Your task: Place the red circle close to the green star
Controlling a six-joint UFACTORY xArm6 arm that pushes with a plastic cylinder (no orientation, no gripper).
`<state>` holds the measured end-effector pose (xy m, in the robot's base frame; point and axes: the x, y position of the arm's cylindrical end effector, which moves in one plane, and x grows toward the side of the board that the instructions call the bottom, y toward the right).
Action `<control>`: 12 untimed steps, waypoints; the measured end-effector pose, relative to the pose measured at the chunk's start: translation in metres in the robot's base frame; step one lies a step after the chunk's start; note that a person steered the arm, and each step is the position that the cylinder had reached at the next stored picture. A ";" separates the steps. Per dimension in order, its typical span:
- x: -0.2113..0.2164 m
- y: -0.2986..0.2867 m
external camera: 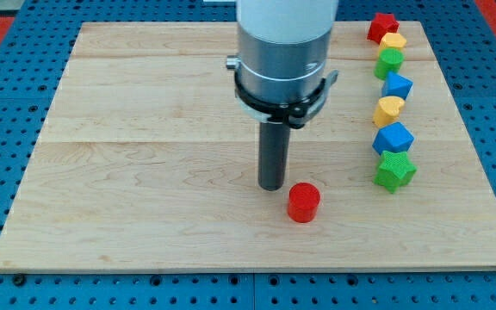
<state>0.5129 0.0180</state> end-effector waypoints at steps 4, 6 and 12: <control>0.026 -0.005; 0.041 0.022; 0.038 0.053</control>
<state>0.5508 0.0713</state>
